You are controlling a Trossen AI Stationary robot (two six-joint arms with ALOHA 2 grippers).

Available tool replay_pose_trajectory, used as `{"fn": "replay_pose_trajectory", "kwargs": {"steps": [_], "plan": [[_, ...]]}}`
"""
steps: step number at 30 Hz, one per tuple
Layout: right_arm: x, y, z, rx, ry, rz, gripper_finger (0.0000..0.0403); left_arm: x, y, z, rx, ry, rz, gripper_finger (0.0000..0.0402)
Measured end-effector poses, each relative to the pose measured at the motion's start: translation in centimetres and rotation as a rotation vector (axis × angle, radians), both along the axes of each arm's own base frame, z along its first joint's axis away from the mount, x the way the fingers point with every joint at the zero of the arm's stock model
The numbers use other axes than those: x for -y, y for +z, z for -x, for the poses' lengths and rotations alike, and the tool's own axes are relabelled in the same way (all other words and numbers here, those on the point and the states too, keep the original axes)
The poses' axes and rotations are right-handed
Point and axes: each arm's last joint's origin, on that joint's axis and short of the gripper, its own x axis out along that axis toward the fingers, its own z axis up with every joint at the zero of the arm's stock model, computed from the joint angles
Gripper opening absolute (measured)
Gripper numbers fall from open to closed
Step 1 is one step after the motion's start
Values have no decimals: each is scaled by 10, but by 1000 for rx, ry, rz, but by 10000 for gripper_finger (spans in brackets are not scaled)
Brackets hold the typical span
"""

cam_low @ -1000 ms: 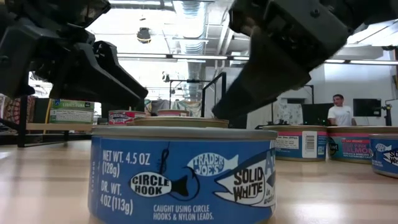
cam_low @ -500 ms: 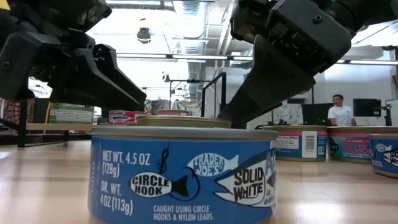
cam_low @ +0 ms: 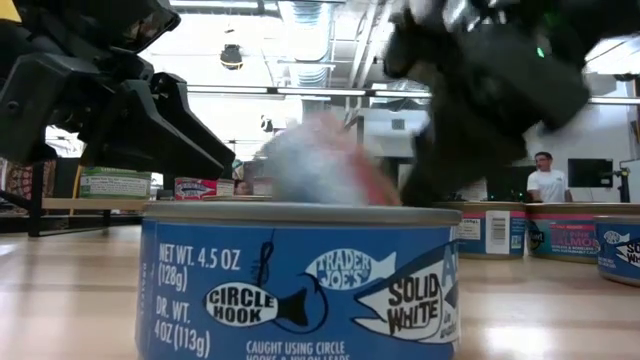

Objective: Stack canned seafood by type on shelf
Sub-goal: Stack the blue pink tuna can on top of the blue pink tuna can on the shelf

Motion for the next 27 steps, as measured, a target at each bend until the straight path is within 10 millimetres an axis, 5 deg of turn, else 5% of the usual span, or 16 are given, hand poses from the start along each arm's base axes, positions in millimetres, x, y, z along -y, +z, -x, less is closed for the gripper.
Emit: {"fn": "replay_pose_trajectory", "kwargs": {"steps": [16, 27], "plan": [[4, -4, 6, -64, -47, 6, 324, 1, 0, 0, -9, -29, 45, 216], [0, 63, 33, 122, -147, 9, 324, 7, 7, -5, 35, -154, 116, 216]]}}
